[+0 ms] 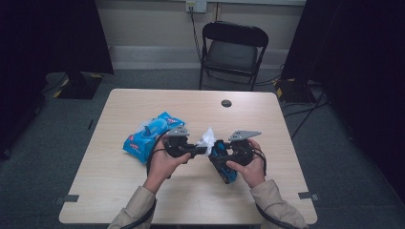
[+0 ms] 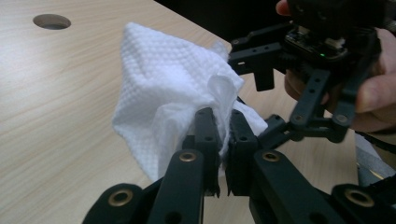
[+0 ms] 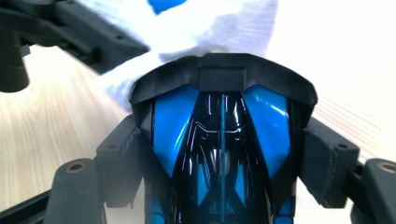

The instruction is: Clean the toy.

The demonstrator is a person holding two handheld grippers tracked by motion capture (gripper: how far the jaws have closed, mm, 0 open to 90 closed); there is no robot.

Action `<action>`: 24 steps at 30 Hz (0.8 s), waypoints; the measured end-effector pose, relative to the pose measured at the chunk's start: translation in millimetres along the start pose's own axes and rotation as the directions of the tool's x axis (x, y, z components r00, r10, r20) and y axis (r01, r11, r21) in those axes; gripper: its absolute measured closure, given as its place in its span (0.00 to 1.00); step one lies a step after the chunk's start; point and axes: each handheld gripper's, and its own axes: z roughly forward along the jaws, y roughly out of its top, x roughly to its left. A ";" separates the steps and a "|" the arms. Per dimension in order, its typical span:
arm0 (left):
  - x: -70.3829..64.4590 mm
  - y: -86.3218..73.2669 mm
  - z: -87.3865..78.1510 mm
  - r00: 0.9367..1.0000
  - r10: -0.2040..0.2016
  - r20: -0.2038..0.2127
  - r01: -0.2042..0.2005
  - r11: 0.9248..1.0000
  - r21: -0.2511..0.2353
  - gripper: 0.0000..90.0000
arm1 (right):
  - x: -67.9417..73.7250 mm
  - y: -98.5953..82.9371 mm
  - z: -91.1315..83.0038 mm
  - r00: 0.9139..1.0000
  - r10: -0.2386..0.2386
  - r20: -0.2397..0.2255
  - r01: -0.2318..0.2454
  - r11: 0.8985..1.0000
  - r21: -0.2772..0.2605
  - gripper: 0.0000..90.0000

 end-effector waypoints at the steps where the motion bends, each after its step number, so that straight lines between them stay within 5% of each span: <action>1: -0.5 -0.8 -0.9 1.000 0.003 0.003 -0.003 1.000 0.001 0.95 | 0.0 0.0 0.0 1.000 0.000 0.000 0.000 1.000 0.000 0.28; 5: -0.7 -3.5 -5.8 1.000 0.001 0.005 -0.001 1.000 -0.011 0.95 | -2.7 -1.0 -0.3 1.000 0.010 0.003 -0.010 1.000 -0.001 0.28; 15: 12.8 14.1 -14.6 0.993 -0.016 -0.116 0.007 0.997 -0.078 0.95 | 7.7 3.8 -1.1 0.999 -0.024 -0.026 0.024 1.000 -0.016 0.28; 24: 5.6 20.7 13.9 0.998 0.004 -0.058 -0.006 1.000 -0.025 0.95 | 15.9 7.2 -1.0 0.998 -0.046 -0.053 0.045 0.999 -0.019 0.28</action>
